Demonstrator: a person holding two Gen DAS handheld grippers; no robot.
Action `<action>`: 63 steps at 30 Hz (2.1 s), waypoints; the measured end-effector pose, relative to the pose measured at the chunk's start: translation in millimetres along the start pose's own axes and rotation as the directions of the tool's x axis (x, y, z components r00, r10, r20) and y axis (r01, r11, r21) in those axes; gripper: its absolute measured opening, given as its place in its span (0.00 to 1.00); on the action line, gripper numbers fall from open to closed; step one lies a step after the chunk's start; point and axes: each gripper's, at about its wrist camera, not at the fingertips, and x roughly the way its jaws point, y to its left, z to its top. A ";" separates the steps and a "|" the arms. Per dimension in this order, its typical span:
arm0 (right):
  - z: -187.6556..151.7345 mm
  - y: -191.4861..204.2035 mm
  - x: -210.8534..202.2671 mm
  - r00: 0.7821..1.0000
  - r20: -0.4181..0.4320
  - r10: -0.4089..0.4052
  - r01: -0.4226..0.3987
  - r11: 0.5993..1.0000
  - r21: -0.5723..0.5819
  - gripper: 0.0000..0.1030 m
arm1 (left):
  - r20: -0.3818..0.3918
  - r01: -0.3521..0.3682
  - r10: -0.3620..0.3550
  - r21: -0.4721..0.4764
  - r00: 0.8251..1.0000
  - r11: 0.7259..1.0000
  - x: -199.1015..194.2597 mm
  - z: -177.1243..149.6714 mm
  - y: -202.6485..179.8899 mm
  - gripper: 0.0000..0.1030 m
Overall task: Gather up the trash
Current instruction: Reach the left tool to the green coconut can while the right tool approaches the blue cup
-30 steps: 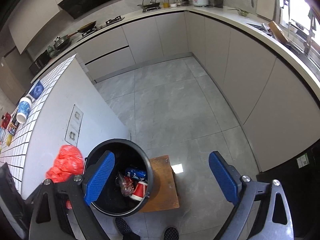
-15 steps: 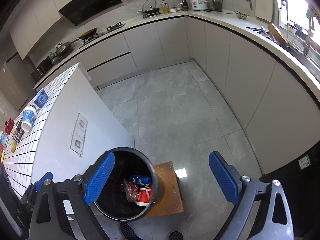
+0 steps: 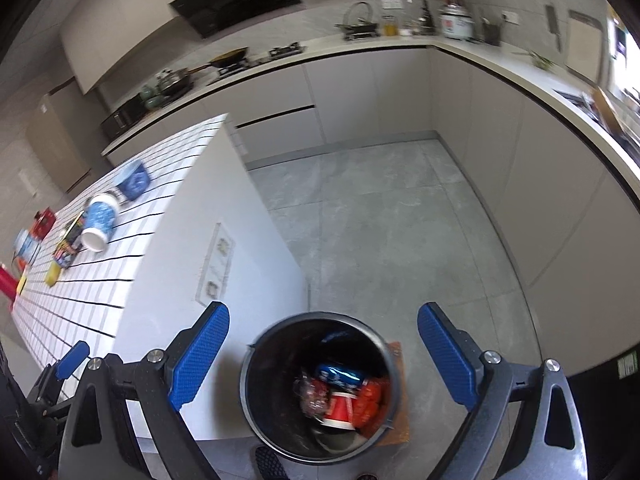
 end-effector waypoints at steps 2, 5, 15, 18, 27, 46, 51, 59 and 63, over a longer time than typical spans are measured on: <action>4.5 18.7 2.6 1.000 0.002 0.018 -0.018 1.000 -0.019 0.94 | 0.008 -0.019 0.019 -0.012 1.000 1.000 -3.0 3.7 16.5 0.87; 10.3 42.2 5.9 0.999 0.002 0.040 -0.040 0.998 -0.041 0.94 | 0.018 -0.048 0.048 -0.032 0.999 0.998 -7.8 7.7 41.3 0.87; 26.1 123.3 30.5 0.996 -0.006 0.092 -0.092 0.990 -0.106 0.94 | 0.035 -0.126 0.131 -0.113 0.991 0.986 -9.6 27.0 134.5 0.87; 32.4 150.6 41.7 0.995 -0.014 0.098 -0.099 0.987 -0.125 0.94 | 0.037 -0.143 0.150 -0.134 0.988 0.981 -7.6 33.9 163.3 0.87; 48.7 231.6 75.0 0.992 -0.022 0.125 -0.127 0.979 -0.160 0.94 | 0.035 -0.160 0.168 -0.163 0.985 0.974 6.7 56.2 244.2 0.87; 82.8 355.3 163.0 0.994 -0.057 0.095 -0.104 0.976 -0.189 0.94 | 0.035 -0.090 0.093 -0.094 0.995 0.992 64.0 122.0 328.8 0.87; 85.2 368.6 188.4 0.992 -0.090 0.087 -0.103 0.976 -0.190 0.94 | 0.018 -0.039 0.040 -0.054 0.999 0.998 82.5 136.4 325.3 0.87; 79.5 367.4 199.3 0.987 -0.125 0.100 -0.120 0.978 -0.170 0.76 | -0.027 0.005 -0.004 0.025 1.000 1.000 114.1 152.5 314.4 0.87; 78.9 360.4 198.6 0.986 -0.132 0.106 -0.127 0.979 -0.157 0.71 | -0.053 0.044 -0.043 0.029 0.998 0.999 124.7 154.1 314.9 0.83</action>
